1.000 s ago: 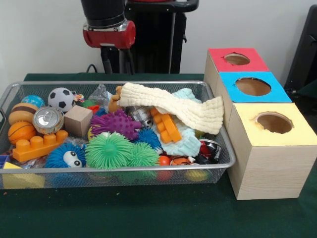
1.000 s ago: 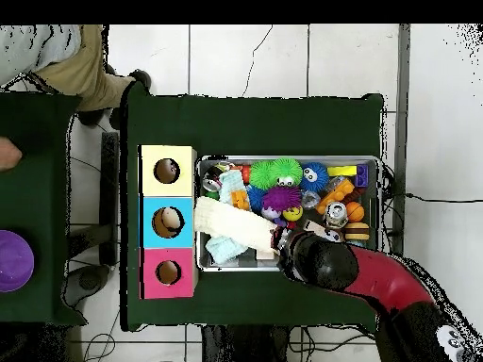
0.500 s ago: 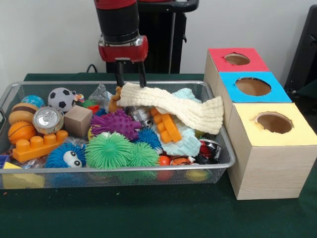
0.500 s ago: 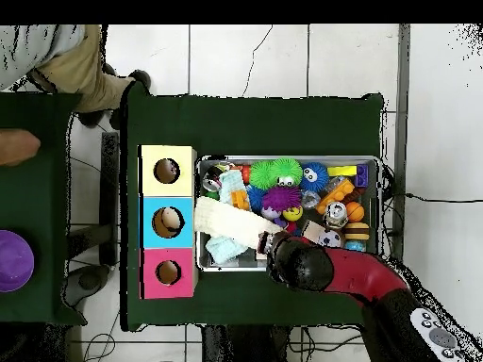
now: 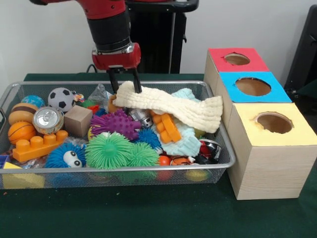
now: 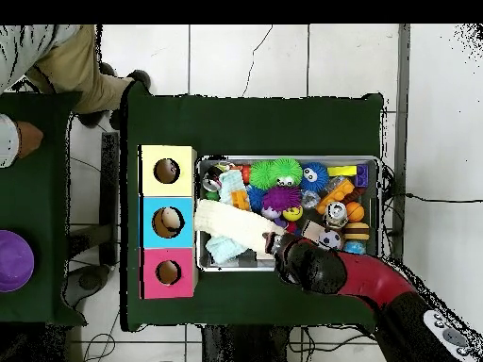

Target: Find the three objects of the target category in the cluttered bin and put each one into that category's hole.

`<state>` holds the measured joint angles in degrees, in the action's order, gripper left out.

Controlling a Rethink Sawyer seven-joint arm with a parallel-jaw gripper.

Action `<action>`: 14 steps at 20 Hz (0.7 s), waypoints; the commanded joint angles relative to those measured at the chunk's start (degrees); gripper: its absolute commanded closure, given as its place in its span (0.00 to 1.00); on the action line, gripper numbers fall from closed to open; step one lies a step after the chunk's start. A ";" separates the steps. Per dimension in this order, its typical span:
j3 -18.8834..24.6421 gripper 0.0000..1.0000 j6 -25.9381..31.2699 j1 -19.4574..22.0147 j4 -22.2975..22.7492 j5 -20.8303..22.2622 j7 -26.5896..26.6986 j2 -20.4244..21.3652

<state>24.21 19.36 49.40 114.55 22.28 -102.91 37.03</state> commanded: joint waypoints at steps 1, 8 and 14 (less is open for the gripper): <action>6.60 0.00 7.97 3.97 -3.66 2.58 9.58 -2.84; 9.59 0.00 14.47 7.03 -5.15 2.17 12.17 -2.16; 11.50 0.00 17.45 8.81 -6.89 3.14 13.34 -4.02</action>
<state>30.45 30.33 57.19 114.44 22.32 -102.91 35.91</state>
